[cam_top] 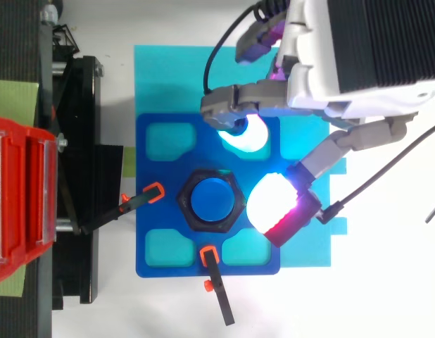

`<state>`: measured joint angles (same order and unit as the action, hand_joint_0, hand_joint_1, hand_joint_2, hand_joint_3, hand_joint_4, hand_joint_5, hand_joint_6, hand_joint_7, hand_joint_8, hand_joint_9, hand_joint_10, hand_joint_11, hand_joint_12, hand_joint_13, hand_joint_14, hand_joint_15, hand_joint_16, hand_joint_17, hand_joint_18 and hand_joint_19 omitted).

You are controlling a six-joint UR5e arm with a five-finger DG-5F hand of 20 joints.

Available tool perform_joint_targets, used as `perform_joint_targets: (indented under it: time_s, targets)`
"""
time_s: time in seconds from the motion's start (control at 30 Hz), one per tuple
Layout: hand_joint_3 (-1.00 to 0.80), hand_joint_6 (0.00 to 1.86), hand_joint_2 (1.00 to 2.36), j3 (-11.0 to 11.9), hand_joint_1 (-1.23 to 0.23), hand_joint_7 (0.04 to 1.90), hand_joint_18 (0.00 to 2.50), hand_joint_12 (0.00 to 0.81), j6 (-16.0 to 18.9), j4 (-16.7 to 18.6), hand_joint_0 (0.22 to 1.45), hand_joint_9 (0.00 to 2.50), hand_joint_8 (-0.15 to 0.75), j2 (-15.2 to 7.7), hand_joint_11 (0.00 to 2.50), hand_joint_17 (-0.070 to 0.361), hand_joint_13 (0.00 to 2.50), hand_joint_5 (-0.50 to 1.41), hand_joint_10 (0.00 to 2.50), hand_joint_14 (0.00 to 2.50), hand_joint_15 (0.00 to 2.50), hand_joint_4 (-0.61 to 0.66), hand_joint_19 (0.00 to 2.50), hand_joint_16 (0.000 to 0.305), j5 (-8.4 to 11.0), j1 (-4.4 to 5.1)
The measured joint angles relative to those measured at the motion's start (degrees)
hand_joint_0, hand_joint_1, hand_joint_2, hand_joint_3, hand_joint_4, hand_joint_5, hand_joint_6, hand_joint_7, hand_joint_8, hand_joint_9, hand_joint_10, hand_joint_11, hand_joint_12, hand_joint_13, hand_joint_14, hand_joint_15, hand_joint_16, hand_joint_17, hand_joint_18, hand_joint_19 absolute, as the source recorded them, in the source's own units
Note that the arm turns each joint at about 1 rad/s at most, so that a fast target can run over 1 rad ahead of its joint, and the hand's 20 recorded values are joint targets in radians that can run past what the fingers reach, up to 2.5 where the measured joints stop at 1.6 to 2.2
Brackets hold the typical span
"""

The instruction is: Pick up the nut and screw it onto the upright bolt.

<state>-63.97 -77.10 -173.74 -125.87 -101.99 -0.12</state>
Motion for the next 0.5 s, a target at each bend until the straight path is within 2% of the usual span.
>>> perform_joint_targets:
  time_s: [0.1,0.23,0.27,0.3,0.37,0.4,0.43,0.47,0.5]
  targets:
    - [-0.5,0.51,1.0,2.22,-0.25,1.22,0.83,0.277,-0.39,-1.31,0.48,1.93,0.326,-0.04,0.42,0.072,1.25,0.02,0.02,0.0,0.04,0.19,0.06,0.032,-1.56,-0.73]
    - [-0.5,0.51,1.0,5.76,-0.28,1.06,0.82,0.303,-2.13,-5.21,0.47,1.74,0.307,-0.05,0.4,0.085,1.15,-0.03,0.02,0.0,0.06,0.23,0.09,0.038,-3.28,-1.6]
    - [-0.5,0.5,1.0,6.33,-0.29,0.97,0.79,0.32,-2.46,-6.1,0.47,1.67,0.306,-0.05,0.4,0.09,1.09,-0.05,0.01,0.0,0.06,0.23,0.11,0.04,-3.49,-1.71]
    - [-0.5,0.5,1.0,6.92,-0.29,0.96,0.79,0.324,-2.8,-7.12,0.47,1.65,0.305,-0.05,0.4,0.091,1.09,-0.05,0.01,0.0,0.06,0.24,0.11,0.04,-3.68,-1.83]
    - [-0.5,0.5,1.0,7.42,-0.3,0.8,0.7,0.347,-3.12,-8.06,0.47,1.41,0.293,-0.06,0.26,0.1,0.91,-0.09,0.01,0.0,0.03,0.2,0.14,0.045,-3.81,-1.92]
    - [-0.5,0.5,1.0,7.52,-0.3,0.79,0.67,0.347,-3.23,-8.38,0.47,1.41,0.289,-0.07,0.25,0.102,0.86,-0.09,0.01,0.0,0.01,0.2,0.15,0.045,-3.86,-1.9]
    - [-0.5,0.5,1.0,7.47,-0.3,0.75,0.54,0.359,-3.27,-8.49,0.46,1.25,0.279,-0.07,0.17,0.105,0.7,-0.11,0.01,0.0,0.0,0.18,0.13,0.047,-3.9,-1.84]
    - [-0.5,0.5,1.0,7.34,-0.3,0.71,0.29,0.378,-3.3,-8.47,0.46,1.07,0.274,-0.07,0.06,0.112,0.53,-0.12,0.0,0.0,0.0,0.15,0.06,0.05,-3.93,-1.77]
    - [-0.5,0.5,1.0,7.06,-0.3,0.7,0.23,0.377,-3.3,-8.31,0.45,1.03,0.275,-0.07,0.04,0.111,0.49,-0.12,0.0,0.0,0.0,0.15,0.04,0.049,-3.96,-1.66]
